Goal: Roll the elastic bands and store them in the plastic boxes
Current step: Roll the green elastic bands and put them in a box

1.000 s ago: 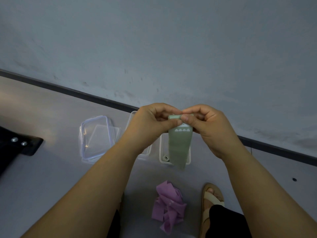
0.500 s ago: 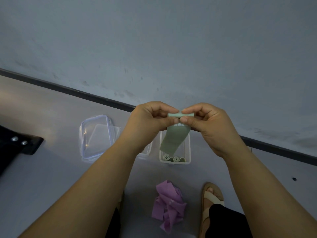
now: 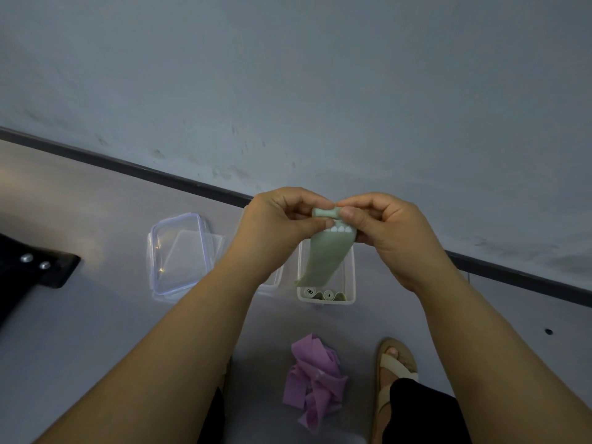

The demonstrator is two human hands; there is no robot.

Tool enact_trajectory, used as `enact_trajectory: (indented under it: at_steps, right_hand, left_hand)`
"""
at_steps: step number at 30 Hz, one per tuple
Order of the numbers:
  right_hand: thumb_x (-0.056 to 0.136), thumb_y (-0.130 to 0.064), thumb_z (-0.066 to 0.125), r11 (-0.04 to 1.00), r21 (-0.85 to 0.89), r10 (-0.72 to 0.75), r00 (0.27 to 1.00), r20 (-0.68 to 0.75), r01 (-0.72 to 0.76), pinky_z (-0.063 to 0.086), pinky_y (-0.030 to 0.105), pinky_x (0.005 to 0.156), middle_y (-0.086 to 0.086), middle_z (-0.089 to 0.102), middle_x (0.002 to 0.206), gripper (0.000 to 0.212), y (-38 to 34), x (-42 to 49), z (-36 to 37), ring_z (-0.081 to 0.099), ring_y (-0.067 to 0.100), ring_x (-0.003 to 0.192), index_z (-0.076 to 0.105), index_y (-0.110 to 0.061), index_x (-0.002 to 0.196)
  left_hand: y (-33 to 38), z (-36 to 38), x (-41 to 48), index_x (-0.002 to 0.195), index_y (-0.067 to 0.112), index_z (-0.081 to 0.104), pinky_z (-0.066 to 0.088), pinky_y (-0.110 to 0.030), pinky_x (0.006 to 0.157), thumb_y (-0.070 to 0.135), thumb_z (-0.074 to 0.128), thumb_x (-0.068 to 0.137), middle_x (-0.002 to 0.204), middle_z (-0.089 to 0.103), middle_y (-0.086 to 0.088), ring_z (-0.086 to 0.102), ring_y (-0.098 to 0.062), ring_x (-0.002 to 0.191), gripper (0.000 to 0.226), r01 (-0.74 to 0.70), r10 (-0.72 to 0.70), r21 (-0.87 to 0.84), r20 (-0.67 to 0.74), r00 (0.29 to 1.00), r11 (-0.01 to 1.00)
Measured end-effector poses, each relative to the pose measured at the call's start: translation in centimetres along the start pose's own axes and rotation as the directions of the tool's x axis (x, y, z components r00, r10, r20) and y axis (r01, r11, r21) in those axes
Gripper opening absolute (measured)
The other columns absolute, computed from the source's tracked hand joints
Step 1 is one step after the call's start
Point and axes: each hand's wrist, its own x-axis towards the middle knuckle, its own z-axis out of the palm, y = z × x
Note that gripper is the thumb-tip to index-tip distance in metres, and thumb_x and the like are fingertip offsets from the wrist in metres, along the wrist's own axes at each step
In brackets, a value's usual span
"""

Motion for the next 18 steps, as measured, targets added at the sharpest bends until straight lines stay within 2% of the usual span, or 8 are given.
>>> enact_trajectory:
  at_steps: [5, 8, 11, 13, 18]
  right_hand:
    - [0.063, -0.024, 0.068, 0.999, 0.051, -0.015, 1.000, -0.001, 0.015, 0.057, 0.029, 0.076, 0.001, 0.070, 0.076, 0.018, 0.05, -0.08, -0.11, 0.067, 0.013, 0.075, 0.069, -0.023, 0.081]
    - [0.061, -0.024, 0.070, 0.998, 0.050, -0.032, 0.999, -0.008, 0.033, 0.057, 0.032, 0.079, 0.012, 0.065, 0.082, 0.019, 0.16, -0.12, -0.03, 0.065, 0.018, 0.079, 0.069, -0.025, 0.080]
    - [0.059, -0.023, 0.071, 0.997, 0.067, -0.039, 0.999, -0.011, 0.039, 0.057, 0.032, 0.078, 0.004, 0.066, 0.075, 0.018, 0.36, -0.02, -0.01, 0.065, 0.014, 0.075, 0.069, -0.025, 0.077]
    - [0.059, -0.021, 0.072, 0.996, 0.076, -0.041, 0.999, -0.005, 0.041, 0.058, 0.030, 0.077, -0.003, 0.068, 0.070, 0.019, 0.40, 0.01, -0.04, 0.067, 0.011, 0.072, 0.069, -0.024, 0.077]
    - [0.061, -0.016, 0.071, 0.994, 0.094, -0.048, 0.999, 0.016, 0.047, 0.056, 0.022, 0.073, -0.005, 0.072, 0.073, 0.018, 0.24, 0.04, -0.03, 0.069, 0.009, 0.074, 0.067, -0.020, 0.078]
  left_hand:
    - [0.27, -0.09, -0.06, 0.091, 0.022, 0.066, 0.057, -0.028, 0.078, 0.013, 0.078, 0.071, 0.081, 0.071, -0.007, 0.068, -0.016, 0.077, 0.025, 0.096, -0.095, -0.034, 0.042, 0.995, 0.995]
    - [0.41, -0.26, -0.02, 0.086, 0.020, 0.069, 0.057, -0.035, 0.082, 0.017, 0.078, 0.071, 0.078, 0.072, -0.006, 0.069, -0.018, 0.079, 0.018, 0.118, -0.117, -0.022, 0.028, 0.993, 0.993]
    - [0.29, -0.35, 0.02, 0.078, 0.023, 0.069, 0.058, -0.032, 0.079, 0.014, 0.077, 0.071, 0.064, 0.069, 0.009, 0.067, -0.008, 0.070, 0.014, 0.105, -0.105, 0.003, 0.021, 0.994, 0.994]
    - [0.17, -0.40, 0.06, 0.078, 0.023, 0.070, 0.057, -0.028, 0.076, 0.011, 0.077, 0.071, 0.064, 0.068, 0.010, 0.066, -0.007, 0.070, 0.016, 0.091, -0.091, -0.001, 0.019, 0.996, 0.996]
    - [0.14, -0.42, 0.09, 0.077, 0.020, 0.070, 0.054, -0.018, 0.071, 0.002, 0.075, 0.071, 0.068, 0.070, 0.009, 0.067, -0.006, 0.071, 0.019, 0.055, -0.055, -0.049, 0.000, 0.998, 0.997]
